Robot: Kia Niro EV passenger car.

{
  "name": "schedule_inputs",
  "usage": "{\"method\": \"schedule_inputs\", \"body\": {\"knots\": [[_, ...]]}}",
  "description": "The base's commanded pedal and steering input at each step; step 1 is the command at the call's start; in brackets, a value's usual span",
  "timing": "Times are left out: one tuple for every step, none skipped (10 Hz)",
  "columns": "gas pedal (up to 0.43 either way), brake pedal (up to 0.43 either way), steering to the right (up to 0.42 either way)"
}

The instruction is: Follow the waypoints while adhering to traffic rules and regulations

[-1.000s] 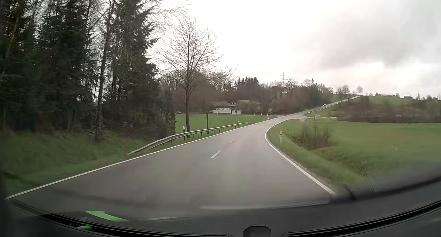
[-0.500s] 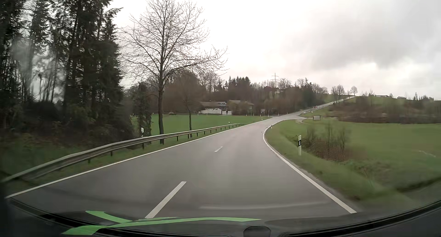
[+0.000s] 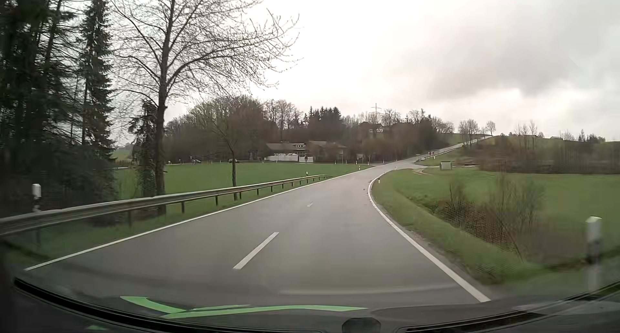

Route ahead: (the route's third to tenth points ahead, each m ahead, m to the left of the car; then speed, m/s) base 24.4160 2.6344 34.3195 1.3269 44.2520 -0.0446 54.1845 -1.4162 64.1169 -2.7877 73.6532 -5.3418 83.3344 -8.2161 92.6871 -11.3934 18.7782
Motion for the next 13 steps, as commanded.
{"method": "schedule_inputs", "body": {"knots": [[0.087, 0.0, 0.016], [0.067, 0.0, 0.016], [0.047, 0.0, 0.015], [0.02, 0.0, 0.013], [0.0, 0.0, 0.012], [0.0, 0.0, 0.012], [0.0, 0.0, 0.012], [0.0, 0.0, 0.012], [0.028, 0.0, 0.013], [0.067, 0.0, 0.015], [0.087, 0.0, 0.016], [0.098, 0.0, 0.016], [0.098, 0.0, 0.016]]}}
